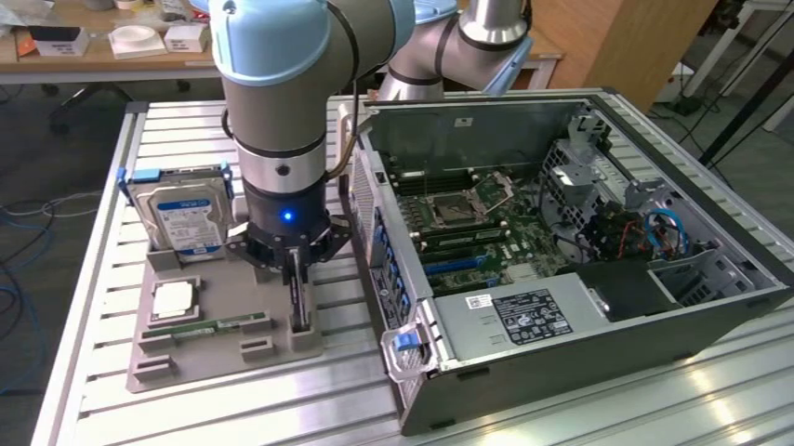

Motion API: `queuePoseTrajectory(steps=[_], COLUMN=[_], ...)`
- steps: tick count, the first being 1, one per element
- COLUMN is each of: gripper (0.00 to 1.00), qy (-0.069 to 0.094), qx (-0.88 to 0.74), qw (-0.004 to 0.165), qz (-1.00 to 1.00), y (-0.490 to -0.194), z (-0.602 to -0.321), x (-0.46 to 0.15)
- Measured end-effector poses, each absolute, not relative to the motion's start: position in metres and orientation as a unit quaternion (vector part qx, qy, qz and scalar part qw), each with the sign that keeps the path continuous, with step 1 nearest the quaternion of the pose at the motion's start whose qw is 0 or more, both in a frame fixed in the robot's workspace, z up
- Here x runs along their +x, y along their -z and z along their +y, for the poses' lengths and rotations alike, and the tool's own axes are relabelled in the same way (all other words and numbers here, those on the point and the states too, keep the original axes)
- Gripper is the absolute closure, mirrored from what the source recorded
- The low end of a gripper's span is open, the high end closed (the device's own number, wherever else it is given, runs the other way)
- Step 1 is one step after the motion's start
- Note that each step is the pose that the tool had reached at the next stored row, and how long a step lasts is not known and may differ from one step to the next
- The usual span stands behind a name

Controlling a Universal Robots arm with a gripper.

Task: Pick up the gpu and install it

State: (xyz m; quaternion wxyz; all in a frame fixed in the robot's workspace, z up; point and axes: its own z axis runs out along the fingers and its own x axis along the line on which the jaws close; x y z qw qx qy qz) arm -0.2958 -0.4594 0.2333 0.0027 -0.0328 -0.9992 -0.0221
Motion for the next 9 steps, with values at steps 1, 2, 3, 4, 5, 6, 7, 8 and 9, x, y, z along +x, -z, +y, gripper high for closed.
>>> queuePoseTrajectory(steps=[1, 2, 3, 4, 5, 6, 7, 8, 9], gripper=[0.74, 0.74, 0.74, 0.74, 0.74, 0.74, 0.74, 0.74, 0.74], qy=[0.022, 0.022, 0.022, 0.022, 0.022, 0.022, 0.022, 0.022, 0.022], qx=[-0.033, -0.033, -0.033, -0.033, -0.033, -0.033, -0.033, -0.033, -0.033], qw=[0.003, 0.003, 0.003, 0.003, 0.003, 0.003, 0.003, 0.003, 0.003], qz=[-0.999, -0.999, -0.999, -0.999, -0.999, -0.999, -0.999, -0.999, -0.999], y=[-0.2333, -0.2333, -0.2332, -0.2333, -0.2332, -0.2333, -0.2333, -0.2332, -0.2332], z=[-0.4595, -0.4594, -0.4594, -0.4594, -0.4595, -0.4595, -0.4594, -0.4594, -0.4594], x=[-0.2958, -0.2958, -0.2956, -0.2954, -0.2954, -0.2954, -0.2954, -0.2953, -0.2953])
